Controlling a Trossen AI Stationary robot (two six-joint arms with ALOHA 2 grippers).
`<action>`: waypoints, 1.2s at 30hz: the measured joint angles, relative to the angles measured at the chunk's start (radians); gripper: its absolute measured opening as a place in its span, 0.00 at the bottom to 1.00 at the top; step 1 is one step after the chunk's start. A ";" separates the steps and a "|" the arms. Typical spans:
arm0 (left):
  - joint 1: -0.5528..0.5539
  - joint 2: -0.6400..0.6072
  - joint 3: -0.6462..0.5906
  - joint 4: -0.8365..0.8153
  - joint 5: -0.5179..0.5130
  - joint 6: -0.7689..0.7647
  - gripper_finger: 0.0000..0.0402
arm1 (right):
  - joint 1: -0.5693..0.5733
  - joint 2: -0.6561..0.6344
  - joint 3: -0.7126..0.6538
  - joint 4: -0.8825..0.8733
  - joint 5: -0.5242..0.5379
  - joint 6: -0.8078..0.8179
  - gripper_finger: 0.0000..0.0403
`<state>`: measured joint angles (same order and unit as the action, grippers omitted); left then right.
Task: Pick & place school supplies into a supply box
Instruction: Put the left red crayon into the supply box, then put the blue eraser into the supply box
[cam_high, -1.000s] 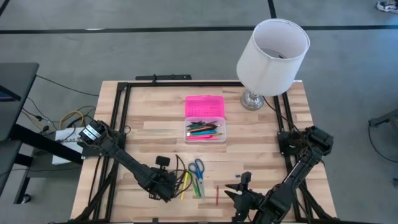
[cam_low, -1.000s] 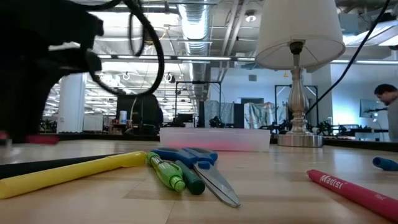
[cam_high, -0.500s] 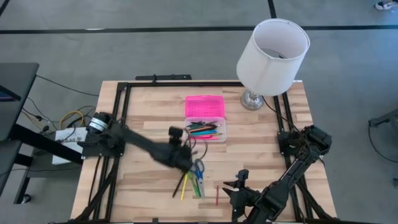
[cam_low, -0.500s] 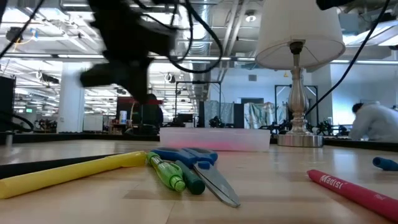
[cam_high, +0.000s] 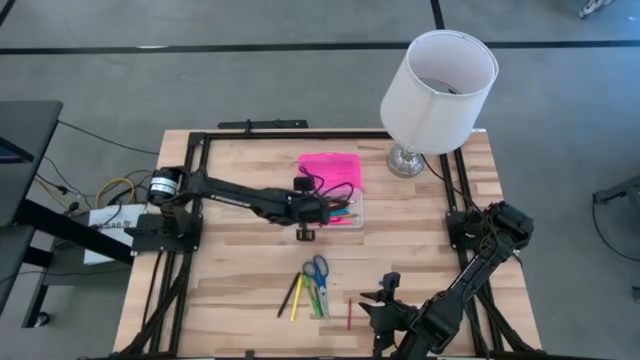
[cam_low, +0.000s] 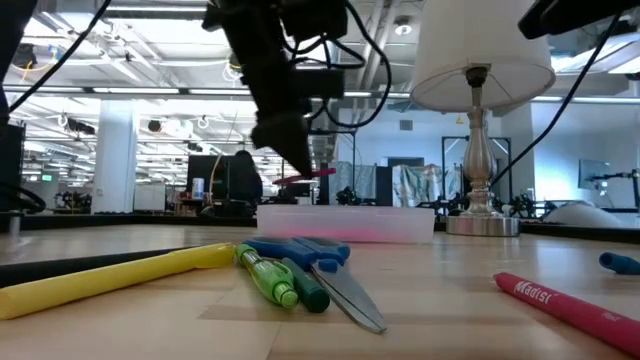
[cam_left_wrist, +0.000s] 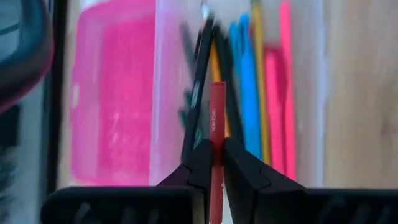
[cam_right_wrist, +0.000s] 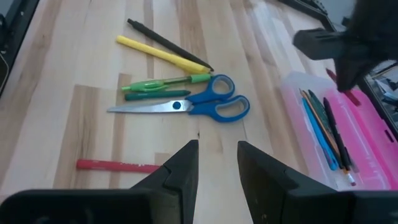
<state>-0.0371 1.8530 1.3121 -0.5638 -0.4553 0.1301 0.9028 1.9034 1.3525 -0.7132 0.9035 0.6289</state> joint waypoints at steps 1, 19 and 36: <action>0.006 0.000 0.000 0.027 0.024 0.005 0.04 | 0.000 0.000 0.000 0.000 -0.002 0.000 0.27; 0.035 -0.001 0.001 0.058 0.136 0.006 0.06 | 0.000 0.000 -0.001 0.003 -0.013 0.001 0.27; 0.012 -0.002 0.001 -0.030 0.169 -0.081 0.23 | -0.002 0.000 -0.001 -0.046 -0.068 0.119 0.27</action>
<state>-0.0256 1.8511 1.3128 -0.5942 -0.2866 0.0490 0.9012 1.9034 1.3518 -0.7592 0.8351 0.7477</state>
